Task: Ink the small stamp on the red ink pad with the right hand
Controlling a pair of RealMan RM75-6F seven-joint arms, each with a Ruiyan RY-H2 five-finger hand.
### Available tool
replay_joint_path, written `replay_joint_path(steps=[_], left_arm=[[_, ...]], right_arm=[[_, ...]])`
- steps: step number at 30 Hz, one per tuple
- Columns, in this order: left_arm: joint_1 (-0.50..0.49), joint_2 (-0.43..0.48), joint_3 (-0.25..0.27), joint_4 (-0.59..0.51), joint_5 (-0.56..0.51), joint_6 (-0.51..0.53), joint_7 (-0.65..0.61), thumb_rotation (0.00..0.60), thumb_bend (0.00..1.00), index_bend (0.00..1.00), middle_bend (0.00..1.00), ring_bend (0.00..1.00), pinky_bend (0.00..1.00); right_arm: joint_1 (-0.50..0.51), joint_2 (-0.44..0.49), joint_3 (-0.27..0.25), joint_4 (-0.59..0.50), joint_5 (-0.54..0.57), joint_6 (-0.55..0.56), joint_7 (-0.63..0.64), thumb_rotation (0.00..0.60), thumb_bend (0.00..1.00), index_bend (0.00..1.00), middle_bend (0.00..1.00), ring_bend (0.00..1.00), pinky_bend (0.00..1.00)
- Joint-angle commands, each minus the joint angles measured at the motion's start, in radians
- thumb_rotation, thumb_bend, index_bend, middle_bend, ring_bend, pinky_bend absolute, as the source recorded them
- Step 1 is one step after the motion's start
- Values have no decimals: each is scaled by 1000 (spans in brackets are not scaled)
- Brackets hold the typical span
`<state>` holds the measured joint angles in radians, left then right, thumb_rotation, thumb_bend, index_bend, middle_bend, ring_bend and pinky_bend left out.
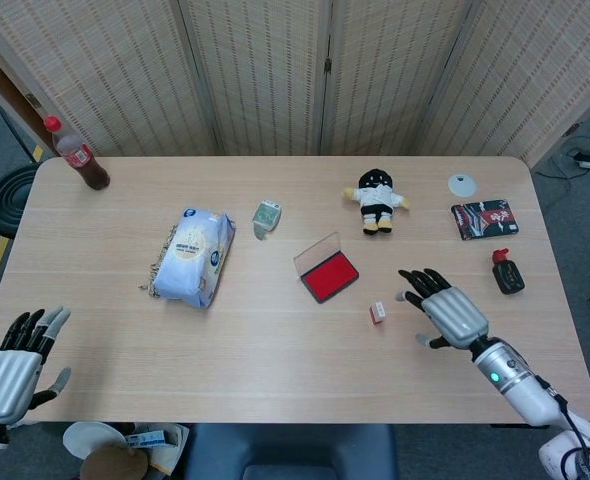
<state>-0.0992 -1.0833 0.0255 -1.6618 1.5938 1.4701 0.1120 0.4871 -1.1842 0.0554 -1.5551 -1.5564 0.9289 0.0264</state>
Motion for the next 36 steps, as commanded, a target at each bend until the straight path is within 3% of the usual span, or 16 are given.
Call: replay_joint_path(steps=[1,9,17,36], left_arm=[[0,2,0,1,0,0,-5,600,340,0,0,0,33],[10,19,1,3,9,23,-47,600,341,0,0,0,32],[17,34,1,8,13,36,-87,600,341,0,0,0,33],[22,37,3,5,32,48,-92,600,341,0,0,0,32]], right_arm=[[64,-34,31,-1,88,-86,-31,600,216,241,0,0,0],[107,-127,50,63,181,-126,-96,600,221,242,0,0,0],[132,-134,50,61,247,-144,-172,600,226,242,0,0,0],[121,-199,0,102,259,-83,-267,600,233,271,0,0,0]])
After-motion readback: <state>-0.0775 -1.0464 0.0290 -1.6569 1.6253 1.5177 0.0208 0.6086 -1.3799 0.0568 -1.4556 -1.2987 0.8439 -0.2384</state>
